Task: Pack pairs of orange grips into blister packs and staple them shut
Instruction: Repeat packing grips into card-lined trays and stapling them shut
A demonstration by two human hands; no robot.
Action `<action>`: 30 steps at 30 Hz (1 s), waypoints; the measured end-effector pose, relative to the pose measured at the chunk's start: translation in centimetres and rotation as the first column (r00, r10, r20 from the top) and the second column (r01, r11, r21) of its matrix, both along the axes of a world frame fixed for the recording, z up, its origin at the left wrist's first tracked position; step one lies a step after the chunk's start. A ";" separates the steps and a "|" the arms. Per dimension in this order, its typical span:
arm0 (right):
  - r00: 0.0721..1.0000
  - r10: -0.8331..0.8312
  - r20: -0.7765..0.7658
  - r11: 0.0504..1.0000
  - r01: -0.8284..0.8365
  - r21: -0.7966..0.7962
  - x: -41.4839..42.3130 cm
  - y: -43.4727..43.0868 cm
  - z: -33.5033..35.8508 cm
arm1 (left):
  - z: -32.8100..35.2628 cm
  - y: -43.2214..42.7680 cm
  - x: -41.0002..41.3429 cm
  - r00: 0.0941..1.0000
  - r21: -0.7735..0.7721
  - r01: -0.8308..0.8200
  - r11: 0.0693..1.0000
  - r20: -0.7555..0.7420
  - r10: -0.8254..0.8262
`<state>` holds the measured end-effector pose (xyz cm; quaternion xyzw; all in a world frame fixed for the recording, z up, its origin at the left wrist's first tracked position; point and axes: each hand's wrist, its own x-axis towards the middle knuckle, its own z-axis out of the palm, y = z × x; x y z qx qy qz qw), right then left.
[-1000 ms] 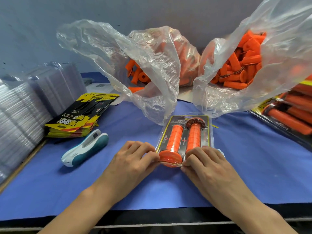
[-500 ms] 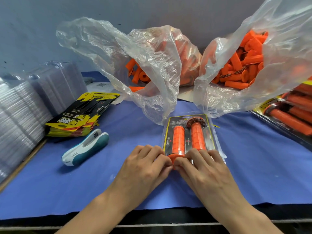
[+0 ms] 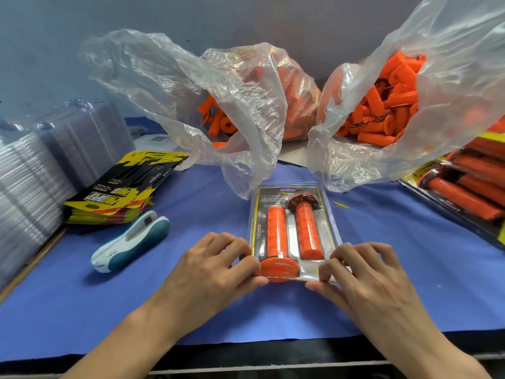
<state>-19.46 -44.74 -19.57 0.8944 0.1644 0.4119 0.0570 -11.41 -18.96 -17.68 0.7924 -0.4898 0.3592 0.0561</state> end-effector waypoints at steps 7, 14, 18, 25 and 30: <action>0.999 0.020 -0.028 1.000 -0.020 0.008 -0.3 -1.7 0.4 | 0.2 0.5 -0.4 0.999 0.019 0.031 0.999 -0.025 -0.031; 0.922 0.203 -0.329 0.954 -0.110 0.279 -1.4 -1.9 1.1 | 0.6 1.7 -1.7 0.937 -0.075 0.059 0.995 -0.341 -0.081; 0.906 0.263 -0.333 0.584 0.126 0.802 0.6 -0.9 2.0 | 1.3 0.8 -0.7 0.686 -0.396 -0.384 0.834 -0.727 -0.029; 0.772 0.437 -0.461 0.126 0.455 0.882 5.4 1.7 1.1 | 1.0 -2.6 2.0 -0.097 -0.128 -0.597 0.792 -0.968 -0.230; 0.793 0.466 -0.393 -0.079 0.480 0.874 4.9 2.2 1.3 | 2.5 -2.3 0.3 -0.058 -0.280 -0.518 0.808 -0.931 -0.360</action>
